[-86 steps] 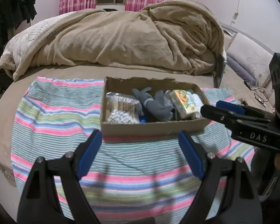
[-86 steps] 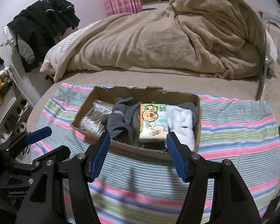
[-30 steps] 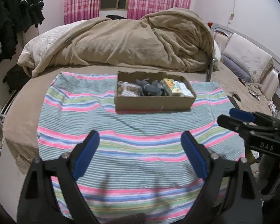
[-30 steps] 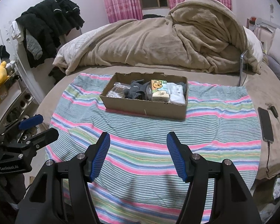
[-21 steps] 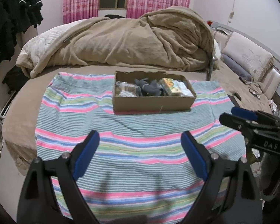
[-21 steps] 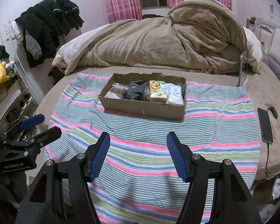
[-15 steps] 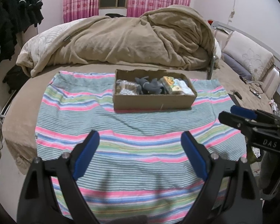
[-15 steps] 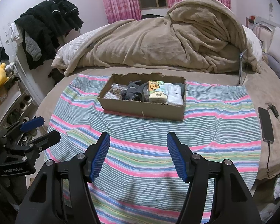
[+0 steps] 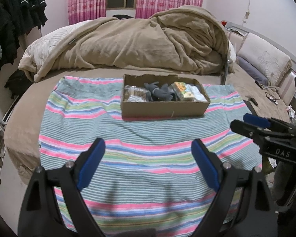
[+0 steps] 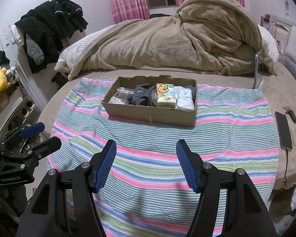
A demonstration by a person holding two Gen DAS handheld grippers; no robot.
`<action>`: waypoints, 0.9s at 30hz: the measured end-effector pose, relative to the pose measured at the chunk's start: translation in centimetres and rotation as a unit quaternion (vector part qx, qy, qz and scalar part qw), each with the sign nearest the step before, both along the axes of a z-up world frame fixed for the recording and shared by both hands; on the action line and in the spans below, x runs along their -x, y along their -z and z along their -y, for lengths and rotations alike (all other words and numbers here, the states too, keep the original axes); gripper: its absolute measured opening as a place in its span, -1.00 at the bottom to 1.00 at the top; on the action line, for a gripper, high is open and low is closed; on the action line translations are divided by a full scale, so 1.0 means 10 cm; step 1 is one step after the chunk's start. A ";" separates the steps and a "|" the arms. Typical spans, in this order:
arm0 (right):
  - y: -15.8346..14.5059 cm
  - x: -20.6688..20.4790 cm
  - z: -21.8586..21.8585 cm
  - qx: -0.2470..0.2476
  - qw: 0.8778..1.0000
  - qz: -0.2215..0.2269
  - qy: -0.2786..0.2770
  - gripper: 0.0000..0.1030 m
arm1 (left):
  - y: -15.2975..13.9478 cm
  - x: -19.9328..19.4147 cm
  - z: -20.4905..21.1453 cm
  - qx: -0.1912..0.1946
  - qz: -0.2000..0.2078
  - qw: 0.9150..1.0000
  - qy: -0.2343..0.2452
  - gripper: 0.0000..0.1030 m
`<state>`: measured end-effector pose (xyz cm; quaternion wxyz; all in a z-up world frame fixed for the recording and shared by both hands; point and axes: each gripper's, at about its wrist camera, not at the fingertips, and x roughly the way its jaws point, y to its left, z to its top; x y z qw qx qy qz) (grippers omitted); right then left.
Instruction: Organize objects
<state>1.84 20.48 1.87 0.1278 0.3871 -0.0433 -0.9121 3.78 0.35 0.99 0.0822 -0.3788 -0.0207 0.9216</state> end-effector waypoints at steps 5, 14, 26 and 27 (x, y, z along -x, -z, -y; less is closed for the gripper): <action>0.00 0.01 -0.02 0.000 1.000 0.001 0.000 0.29 | 0.00 0.00 0.00 -0.001 -0.001 1.000 -0.001 0.75; 0.01 0.02 -0.01 -0.004 1.000 0.002 0.000 0.29 | 0.02 0.02 0.03 -0.007 0.004 1.000 -0.004 0.75; 0.04 0.06 0.03 -0.012 1.000 0.005 0.001 0.29 | 0.06 0.06 0.06 -0.010 0.010 1.000 -0.007 0.75; 0.04 0.06 0.03 -0.012 1.000 0.005 0.000 0.29 | 0.07 0.07 0.06 -0.010 0.011 1.000 -0.007 0.75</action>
